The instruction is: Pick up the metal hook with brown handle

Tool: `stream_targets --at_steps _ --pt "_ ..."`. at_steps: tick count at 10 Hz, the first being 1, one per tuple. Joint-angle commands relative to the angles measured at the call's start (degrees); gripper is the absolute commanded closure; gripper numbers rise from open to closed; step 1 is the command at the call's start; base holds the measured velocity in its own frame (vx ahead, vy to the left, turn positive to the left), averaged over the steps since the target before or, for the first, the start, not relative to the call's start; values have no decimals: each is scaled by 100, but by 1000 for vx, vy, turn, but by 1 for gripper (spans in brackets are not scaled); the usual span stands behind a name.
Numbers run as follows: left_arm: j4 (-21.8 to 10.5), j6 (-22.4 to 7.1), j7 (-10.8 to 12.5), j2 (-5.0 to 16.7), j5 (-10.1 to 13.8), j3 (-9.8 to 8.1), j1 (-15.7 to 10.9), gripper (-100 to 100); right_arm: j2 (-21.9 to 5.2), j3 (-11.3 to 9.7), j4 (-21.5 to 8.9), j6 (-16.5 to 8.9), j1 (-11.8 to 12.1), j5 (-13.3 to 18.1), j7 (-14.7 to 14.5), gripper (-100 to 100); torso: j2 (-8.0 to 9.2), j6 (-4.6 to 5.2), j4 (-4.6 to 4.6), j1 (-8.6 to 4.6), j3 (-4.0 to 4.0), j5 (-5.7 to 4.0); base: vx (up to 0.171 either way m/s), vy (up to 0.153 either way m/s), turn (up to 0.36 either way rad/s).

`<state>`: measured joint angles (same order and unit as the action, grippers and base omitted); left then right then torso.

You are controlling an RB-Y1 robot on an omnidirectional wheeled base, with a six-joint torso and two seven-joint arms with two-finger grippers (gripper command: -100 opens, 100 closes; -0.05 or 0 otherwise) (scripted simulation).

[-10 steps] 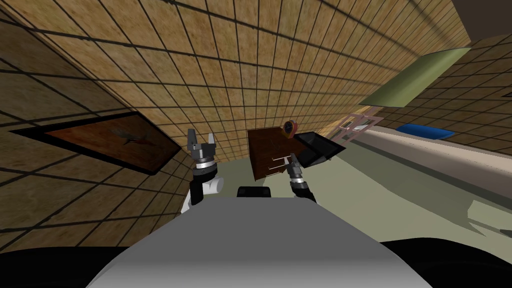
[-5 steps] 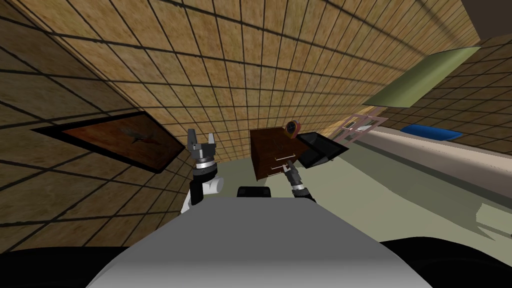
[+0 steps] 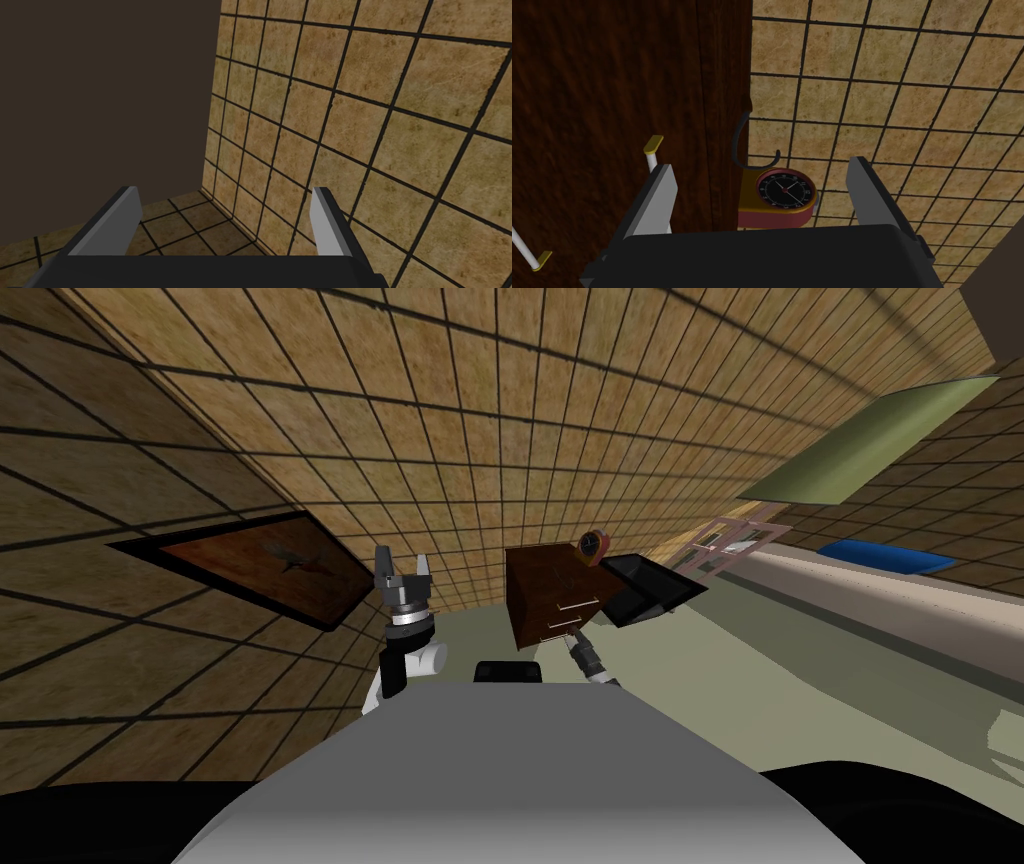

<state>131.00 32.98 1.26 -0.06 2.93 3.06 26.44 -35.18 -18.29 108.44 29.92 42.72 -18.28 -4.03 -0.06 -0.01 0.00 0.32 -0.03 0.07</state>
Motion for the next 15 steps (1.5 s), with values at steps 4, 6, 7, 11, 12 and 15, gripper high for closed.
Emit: stream_targets --at_steps 4,6,7,11,12,15 --pt "0 0 0 0 0 0 0 0 -727 -196 -276 -49 196 -208 -4 -100 6 0 1 -16 3 -3 7 53 30" --pt "0 0 0 0 0 0 0 0 -1040 -349 -483 -72 315 -325 -30 -100 -1 0 0 -2 -1 -1 31 89 48" --pt "0 0 0 0 0 0 0 0 -1168 -349 -483 -72 315 -325 -30 -100 -4 0 -1 -3 -2 1 10 35 -6" --pt "0 0 0 0 0 0 0 0 -1953 -654 -907 -105 544 -537 -92 -100 -8 0 -2 -5 -5 0 35 68 60" --pt "0 0 0 0 0 -1 0 0 -2113 -803 -1121 -115 653 -631 -128 -100 -8 0 -2 -9 -5 -1 47 82 83" --pt "0 0 0 1 0 -1 0 0 -2618 -949 -1335 -121 756 -717 -167 -100 -2 1 0 -20 -2 -3 30 53 49"
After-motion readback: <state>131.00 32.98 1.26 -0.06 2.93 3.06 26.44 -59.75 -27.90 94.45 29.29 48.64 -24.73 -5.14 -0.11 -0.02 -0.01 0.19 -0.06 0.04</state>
